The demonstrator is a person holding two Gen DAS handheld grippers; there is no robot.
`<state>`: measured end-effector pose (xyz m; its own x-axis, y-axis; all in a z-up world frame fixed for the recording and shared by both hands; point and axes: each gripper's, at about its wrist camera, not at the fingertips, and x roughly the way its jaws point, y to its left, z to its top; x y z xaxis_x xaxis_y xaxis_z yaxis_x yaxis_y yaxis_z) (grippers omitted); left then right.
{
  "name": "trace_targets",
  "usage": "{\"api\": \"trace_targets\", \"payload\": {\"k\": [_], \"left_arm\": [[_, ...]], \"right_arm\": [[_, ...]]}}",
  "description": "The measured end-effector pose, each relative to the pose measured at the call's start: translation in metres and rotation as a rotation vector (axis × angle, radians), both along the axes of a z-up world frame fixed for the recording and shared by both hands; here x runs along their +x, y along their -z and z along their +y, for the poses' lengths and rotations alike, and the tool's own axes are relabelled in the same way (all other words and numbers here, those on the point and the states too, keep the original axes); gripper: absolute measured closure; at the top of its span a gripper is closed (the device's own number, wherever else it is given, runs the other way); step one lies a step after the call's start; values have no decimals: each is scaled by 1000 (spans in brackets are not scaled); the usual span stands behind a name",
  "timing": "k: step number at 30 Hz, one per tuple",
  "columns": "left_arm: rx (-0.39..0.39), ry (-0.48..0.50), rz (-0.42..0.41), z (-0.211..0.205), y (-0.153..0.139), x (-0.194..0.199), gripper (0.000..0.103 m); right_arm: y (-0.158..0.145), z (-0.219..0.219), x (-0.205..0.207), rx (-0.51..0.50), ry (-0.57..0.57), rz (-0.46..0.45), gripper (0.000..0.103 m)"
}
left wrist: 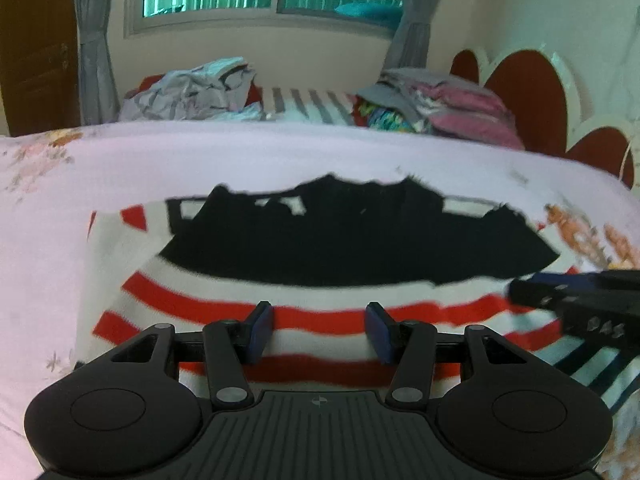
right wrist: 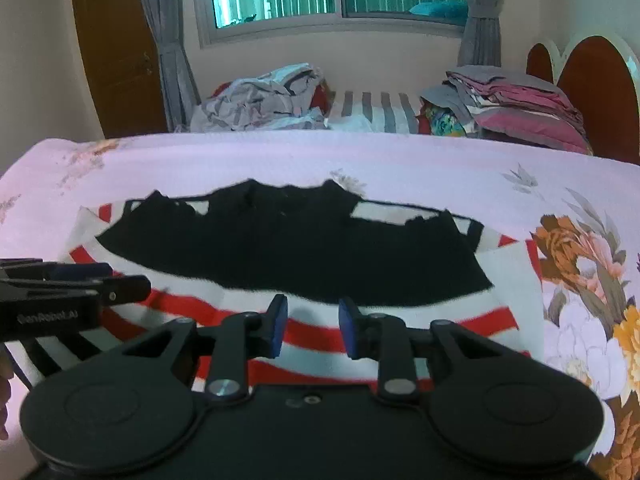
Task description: Fold small clothes
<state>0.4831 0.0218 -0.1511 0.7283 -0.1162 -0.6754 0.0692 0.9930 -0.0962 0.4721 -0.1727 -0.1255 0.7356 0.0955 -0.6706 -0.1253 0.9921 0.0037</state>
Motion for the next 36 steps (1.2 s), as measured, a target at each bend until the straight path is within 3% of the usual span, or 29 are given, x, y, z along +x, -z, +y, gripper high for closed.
{"api": "trace_targets", "payload": {"k": [10,14,17,20,30,36], "left_arm": [[11,-62,14,47,15,-11,51],[20,-82,13,59,16,-18,51],[38,-89,18,57,12,-23,51],[15,-104,7,56,4,-32,51],[-2,-18,-22,31,-5,-75,51],[21,-42,18,40,11,-82,50]], "right_arm": [[20,-58,-13,-81,120,38,73],[21,-69,-21,-116,122,34,85],[15,-68,-26,-99,142,37,83],[5,-61,-35,-54,133,14,73],[4,-7,-67,-25,10,22,75],[14,-8,-79,-88,36,38,74]]}}
